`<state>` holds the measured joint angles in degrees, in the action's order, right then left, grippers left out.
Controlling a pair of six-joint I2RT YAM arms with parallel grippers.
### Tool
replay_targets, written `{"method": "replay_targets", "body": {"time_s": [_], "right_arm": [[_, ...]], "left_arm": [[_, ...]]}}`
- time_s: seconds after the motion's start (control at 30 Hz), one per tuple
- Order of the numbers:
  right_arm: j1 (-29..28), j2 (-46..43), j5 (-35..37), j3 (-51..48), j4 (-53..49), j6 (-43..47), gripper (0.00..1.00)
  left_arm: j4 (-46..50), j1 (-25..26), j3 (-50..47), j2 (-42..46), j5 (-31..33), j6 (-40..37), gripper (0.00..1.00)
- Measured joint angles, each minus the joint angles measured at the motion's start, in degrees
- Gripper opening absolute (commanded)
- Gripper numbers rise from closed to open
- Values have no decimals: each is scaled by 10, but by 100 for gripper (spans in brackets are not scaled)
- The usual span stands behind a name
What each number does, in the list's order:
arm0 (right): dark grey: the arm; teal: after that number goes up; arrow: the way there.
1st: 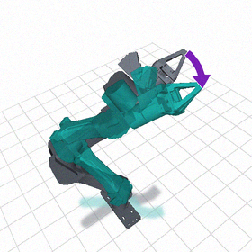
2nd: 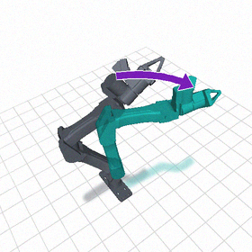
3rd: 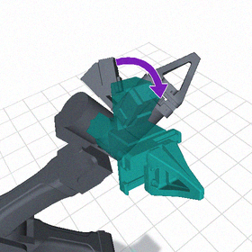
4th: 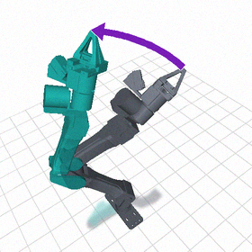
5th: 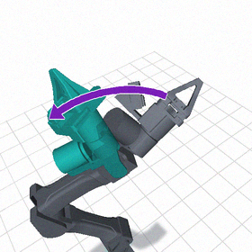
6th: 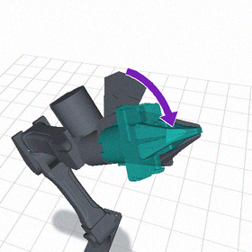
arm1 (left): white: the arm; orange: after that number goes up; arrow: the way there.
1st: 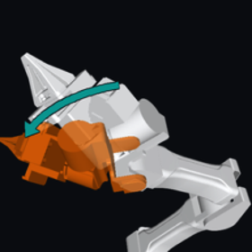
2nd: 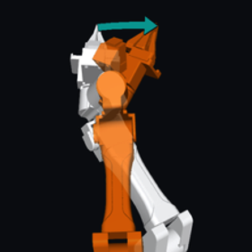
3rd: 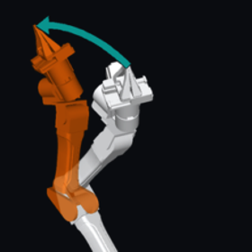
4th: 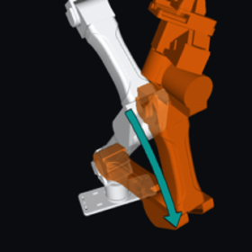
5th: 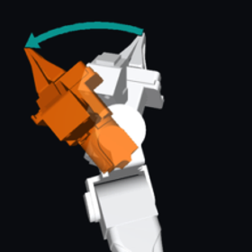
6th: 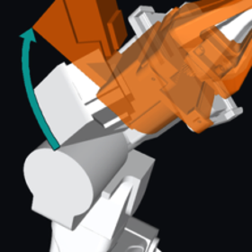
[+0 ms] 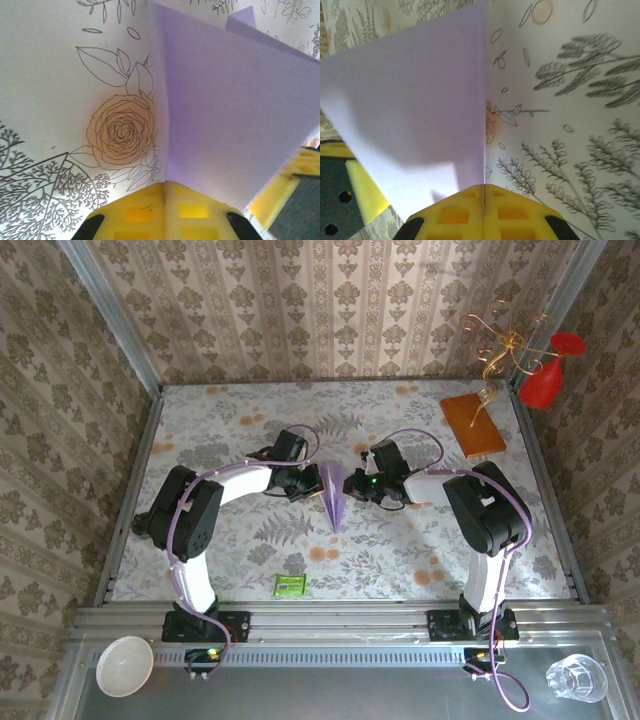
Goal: Fold a paper plane with a square sheet of paper (pick it up from the middle)
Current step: Move the paper plane to the top-center of the table.
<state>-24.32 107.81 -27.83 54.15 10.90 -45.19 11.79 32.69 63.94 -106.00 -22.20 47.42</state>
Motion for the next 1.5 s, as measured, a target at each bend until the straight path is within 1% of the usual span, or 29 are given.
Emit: {"method": "replay_targets", "body": {"time_s": [0.13,0.3,0.5,0.67,0.97,1.0,1.17,1.2,1.27,1.37,1.5], "right_arm": [[15,-7,-1,0,7,0,1],[20,-6,-2,3,12,-2,3],[21,11,-10,24,12,-2,6],[23,34,-14,40,9,-1,13],[28,45,-16,62,-20,8,21],[29,46,-16,65,-22,10,21],[34,50,-16,75,-26,17,12],[34,50,-16,75,-28,18,10],[35,52,-16,75,-33,19,7],[35,53,-16,75,-38,20,6],[35,56,-16,75,-38,20,6]], "left_arm": [[-5,-23,-2,21,4,-7,6],[-17,-45,-3,28,-1,-8,6],[-20,-46,-3,26,-18,-12,6],[-29,-47,-3,10,-34,-13,7],[-28,-47,-3,-6,-46,-23,7],[-28,-47,-3,-6,-46,-24,7],[-28,-47,-3,-6,-47,-25,8],[-28,-47,-3,-6,-47,-26,9],[-28,-48,-3,-6,-46,-27,16],[-27,-50,-4,-9,-46,-25,24],[-17,-58,-9,-9,-43,-23,26]]}}
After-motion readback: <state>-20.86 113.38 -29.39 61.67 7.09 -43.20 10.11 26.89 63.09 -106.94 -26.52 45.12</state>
